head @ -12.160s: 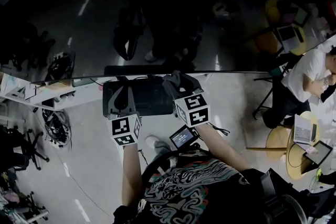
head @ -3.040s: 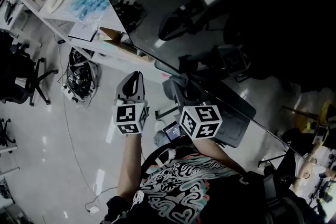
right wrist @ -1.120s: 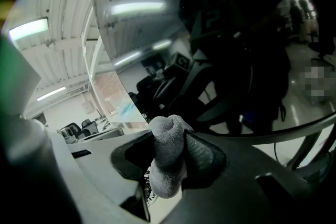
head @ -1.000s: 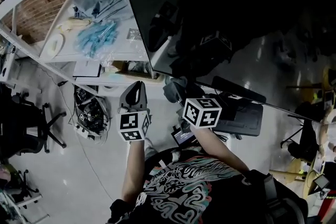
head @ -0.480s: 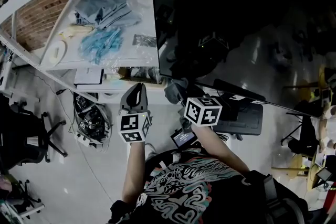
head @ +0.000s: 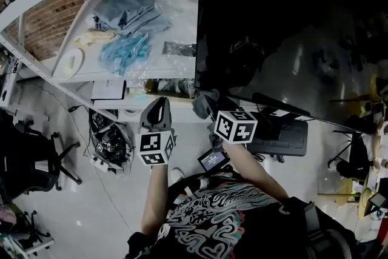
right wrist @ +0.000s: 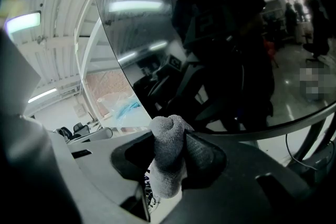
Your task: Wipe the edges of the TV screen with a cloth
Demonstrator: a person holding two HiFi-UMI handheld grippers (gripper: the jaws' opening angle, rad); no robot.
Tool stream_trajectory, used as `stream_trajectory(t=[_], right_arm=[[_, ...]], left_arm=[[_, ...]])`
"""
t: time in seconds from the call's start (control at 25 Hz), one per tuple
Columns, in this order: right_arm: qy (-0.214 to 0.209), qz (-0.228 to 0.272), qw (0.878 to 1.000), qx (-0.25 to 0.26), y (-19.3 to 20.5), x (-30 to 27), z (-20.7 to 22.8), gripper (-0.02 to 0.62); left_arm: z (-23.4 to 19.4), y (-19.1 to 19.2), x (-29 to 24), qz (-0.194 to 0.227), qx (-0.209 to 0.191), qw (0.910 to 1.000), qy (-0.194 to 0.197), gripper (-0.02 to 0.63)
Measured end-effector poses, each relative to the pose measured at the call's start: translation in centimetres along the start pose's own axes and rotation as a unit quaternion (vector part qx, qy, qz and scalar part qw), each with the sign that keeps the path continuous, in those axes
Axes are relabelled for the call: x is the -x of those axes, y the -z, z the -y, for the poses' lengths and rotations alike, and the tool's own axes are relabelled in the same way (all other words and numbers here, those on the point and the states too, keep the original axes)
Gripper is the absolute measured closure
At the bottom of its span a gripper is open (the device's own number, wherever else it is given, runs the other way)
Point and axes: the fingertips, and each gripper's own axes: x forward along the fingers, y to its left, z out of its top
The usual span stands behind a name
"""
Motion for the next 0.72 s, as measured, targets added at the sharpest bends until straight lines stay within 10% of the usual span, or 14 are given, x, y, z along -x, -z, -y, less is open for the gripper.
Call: stream_trajectory(t=[0.72], right_arm=[[0.001,0.029,0.998,0.051,-0.3,-0.7,-4.5,0.433]], left_arm=[[-2.0,-0.5,1.6,-0.003,-0.029,0.998,0.056,0.571]])
